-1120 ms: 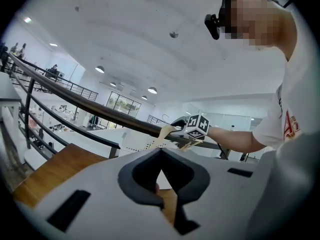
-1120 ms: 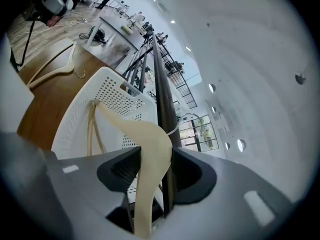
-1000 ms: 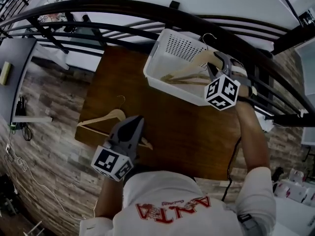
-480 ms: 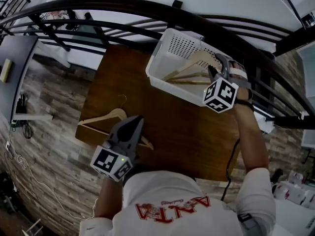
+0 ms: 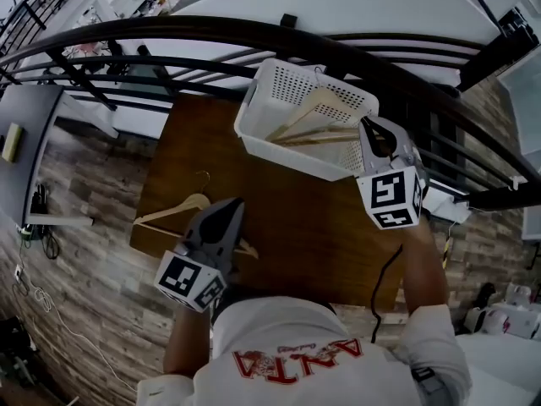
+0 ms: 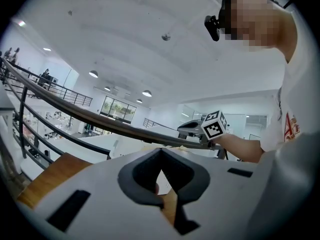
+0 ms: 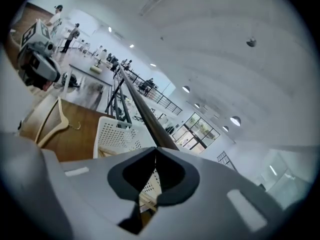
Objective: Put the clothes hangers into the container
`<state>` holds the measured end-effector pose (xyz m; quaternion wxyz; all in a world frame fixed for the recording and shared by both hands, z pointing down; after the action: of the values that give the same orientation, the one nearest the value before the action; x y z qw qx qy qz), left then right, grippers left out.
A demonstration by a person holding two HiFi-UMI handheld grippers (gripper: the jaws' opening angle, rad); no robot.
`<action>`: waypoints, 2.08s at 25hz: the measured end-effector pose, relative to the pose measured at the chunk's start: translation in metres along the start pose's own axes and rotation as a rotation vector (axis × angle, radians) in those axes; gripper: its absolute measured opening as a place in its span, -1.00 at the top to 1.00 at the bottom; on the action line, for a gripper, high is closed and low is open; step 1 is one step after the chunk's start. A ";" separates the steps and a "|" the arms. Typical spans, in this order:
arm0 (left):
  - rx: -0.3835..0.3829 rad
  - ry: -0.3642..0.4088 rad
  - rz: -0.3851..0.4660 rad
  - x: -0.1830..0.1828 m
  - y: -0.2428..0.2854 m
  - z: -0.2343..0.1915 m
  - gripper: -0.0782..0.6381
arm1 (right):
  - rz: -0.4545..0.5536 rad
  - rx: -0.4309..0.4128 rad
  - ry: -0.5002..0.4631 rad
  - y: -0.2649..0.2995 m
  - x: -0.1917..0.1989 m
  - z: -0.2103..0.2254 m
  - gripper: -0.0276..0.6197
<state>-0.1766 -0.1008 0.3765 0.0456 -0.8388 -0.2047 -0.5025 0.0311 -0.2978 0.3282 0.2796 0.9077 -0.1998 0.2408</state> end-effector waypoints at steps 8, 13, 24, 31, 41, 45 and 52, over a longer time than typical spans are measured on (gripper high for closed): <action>0.015 0.032 0.044 -0.008 -0.014 0.026 0.76 | 0.110 0.009 0.314 -0.061 0.010 -0.027 0.91; 0.017 0.056 0.062 -0.008 -0.019 0.049 0.76 | 0.168 -0.015 0.441 -0.094 0.026 -0.048 0.91; 0.013 0.117 0.093 -0.006 -0.028 0.089 0.76 | 0.275 -0.010 0.632 -0.145 0.049 -0.061 0.91; -0.030 0.118 0.131 -0.009 -0.041 0.091 0.76 | 0.272 -0.030 0.645 -0.148 0.052 -0.067 0.91; -0.023 0.105 0.138 -0.008 -0.040 0.092 0.76 | 0.258 -0.046 0.637 -0.149 0.053 -0.072 0.91; -0.030 0.104 0.134 -0.003 -0.038 0.100 0.76 | 0.260 -0.051 0.634 -0.155 0.063 -0.071 0.91; -0.104 0.168 0.144 -0.006 -0.047 0.119 0.76 | 0.265 -0.088 0.668 -0.165 0.099 -0.076 0.91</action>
<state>-0.0993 -0.0258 0.3070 0.0548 -0.8076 -0.1129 -0.5762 0.1683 -0.1486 0.3704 0.3347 0.7322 -0.2234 0.5495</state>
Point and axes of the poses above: the fingertips, and each gripper's own axes: y forward along the fingers, z to its right, x out of its underside, the point moved 5 cm from there along -y, backward along the fingers, and after that the axes turned 10 degrees about -y, right-handed, at the moved point
